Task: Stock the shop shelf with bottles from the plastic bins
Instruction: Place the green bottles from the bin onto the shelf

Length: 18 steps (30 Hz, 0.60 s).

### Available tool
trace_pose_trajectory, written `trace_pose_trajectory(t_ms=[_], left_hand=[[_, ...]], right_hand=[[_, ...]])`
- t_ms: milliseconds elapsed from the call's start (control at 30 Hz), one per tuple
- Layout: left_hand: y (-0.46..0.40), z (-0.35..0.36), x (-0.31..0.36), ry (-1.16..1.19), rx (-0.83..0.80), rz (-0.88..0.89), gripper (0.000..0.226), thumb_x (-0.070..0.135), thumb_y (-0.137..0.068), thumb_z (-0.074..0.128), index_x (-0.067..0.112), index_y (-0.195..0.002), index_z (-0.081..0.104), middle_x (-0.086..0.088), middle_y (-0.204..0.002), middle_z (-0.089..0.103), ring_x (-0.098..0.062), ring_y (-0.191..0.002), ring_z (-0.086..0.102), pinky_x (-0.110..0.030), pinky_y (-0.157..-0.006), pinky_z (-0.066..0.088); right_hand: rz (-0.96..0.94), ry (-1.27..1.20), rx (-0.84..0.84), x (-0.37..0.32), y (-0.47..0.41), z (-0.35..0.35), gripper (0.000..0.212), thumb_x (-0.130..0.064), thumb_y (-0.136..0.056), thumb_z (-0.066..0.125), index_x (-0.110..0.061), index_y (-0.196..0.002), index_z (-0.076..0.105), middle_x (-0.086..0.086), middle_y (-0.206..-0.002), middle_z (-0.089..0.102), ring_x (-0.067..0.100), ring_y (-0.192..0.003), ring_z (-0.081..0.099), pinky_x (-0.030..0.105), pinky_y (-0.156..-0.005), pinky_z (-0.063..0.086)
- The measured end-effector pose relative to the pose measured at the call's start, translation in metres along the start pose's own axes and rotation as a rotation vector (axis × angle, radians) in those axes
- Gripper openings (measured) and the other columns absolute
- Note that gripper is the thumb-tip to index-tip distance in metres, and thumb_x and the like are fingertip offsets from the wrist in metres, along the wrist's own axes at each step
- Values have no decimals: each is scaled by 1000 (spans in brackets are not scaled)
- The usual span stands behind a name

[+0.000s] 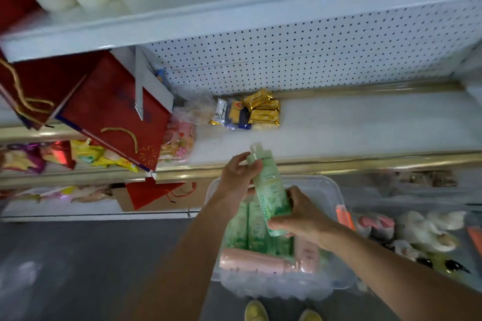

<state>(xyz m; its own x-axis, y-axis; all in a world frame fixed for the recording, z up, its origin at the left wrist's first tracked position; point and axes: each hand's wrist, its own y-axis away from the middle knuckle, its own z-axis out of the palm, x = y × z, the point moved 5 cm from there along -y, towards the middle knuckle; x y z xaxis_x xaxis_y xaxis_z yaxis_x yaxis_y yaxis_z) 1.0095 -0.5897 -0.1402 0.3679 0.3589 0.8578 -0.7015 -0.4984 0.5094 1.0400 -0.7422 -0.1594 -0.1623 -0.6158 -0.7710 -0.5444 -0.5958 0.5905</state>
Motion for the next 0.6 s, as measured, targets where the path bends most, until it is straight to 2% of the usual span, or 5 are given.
trace_pose_trajectory(t_ms=[133, 267, 400, 533, 600], left_hand=[[30, 4, 49, 17, 6, 107, 30, 12, -88, 67, 19, -116, 59, -6, -94, 71, -21, -82, 70, -31, -59, 57], [60, 3, 86, 46, -3, 218, 37, 12, -89, 66, 15, -124, 56, -14, -108, 67, -24, -86, 69, -32, -59, 58], [84, 1, 124, 6, -13, 347, 39, 13, -89, 66, 12, -127, 55, -16, -116, 64, -25, -96, 68, -31, -64, 59], [98, -2, 166, -61, 1, 428, 46, 21, -87, 70, 17, -129, 53, -12, -117, 63, -28, -107, 64, -45, -80, 59], [103, -5, 185, -63, 8, 473, 46, 22, -87, 70, 18, -129, 53, -11, -117, 63, -29, -105, 65, -50, -82, 58]], right_hand=[[-96, 40, 49, -40, 25, -17, 61, -10, -64, 81, -15, -112, 43, 7, -104, 61, 20, -92, 64, 41, -72, 61], [-192, 125, 26, -74, 50, -28, 57, -15, -70, 80, -17, -113, 43, 3, -106, 60, 7, -83, 58, 12, -55, 53], [-281, 145, 49, -107, 67, -36, 58, -20, -65, 82, -18, -108, 43, 4, -104, 59, 16, -94, 62, 33, -73, 58], [-386, 108, 42, -146, 78, -42, 68, -22, -62, 86, -18, -115, 44, -1, -107, 59, 14, -98, 60, 26, -69, 51], [-448, 94, 39, -166, 81, -45, 79, -26, -52, 88, -19, -120, 48, -1, -111, 64, 17, -105, 63, 34, -76, 58]])
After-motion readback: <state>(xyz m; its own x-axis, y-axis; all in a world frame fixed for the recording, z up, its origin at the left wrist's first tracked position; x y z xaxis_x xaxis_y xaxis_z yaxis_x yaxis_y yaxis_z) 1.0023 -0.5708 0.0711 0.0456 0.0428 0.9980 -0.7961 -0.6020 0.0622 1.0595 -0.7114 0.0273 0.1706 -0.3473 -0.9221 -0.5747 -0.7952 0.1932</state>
